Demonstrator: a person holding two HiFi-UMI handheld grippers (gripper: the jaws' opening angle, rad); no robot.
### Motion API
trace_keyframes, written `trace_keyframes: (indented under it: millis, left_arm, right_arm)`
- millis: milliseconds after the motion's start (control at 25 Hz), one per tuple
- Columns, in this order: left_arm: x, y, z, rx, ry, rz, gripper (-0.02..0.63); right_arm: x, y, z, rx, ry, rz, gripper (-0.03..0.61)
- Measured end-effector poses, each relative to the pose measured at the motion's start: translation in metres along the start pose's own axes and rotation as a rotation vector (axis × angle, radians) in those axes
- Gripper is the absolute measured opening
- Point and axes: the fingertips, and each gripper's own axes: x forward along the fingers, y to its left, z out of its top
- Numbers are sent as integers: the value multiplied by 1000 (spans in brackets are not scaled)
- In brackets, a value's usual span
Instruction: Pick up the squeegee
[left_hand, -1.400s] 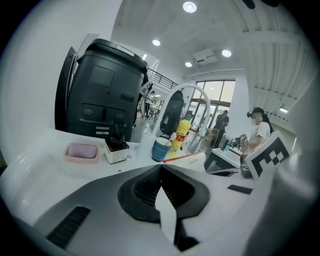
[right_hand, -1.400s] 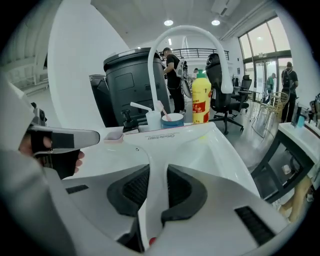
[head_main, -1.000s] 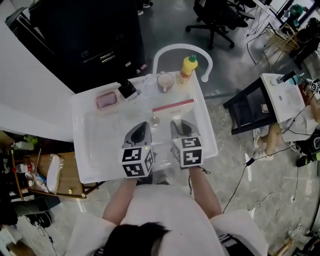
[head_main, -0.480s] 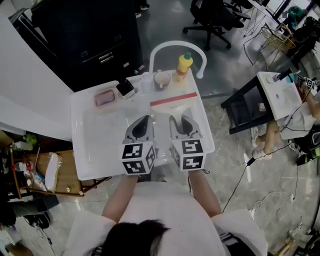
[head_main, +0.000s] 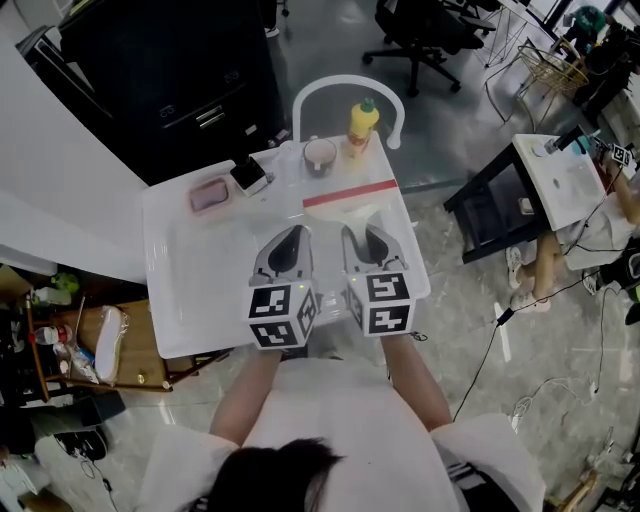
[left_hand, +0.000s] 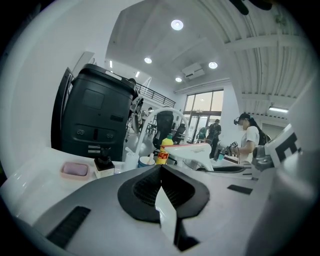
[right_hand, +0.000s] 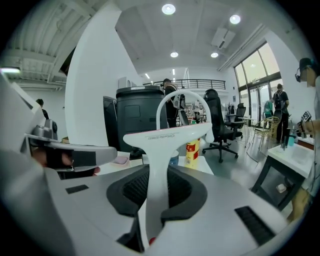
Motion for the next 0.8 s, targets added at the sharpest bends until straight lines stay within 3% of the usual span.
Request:
trace_keyframes:
  millis: [800]
  left_arm:
    - [-20, -2, -9, -6, 7, 22, 25]
  right_arm:
    - [-15, 17, -3, -9, -21, 54, 77]
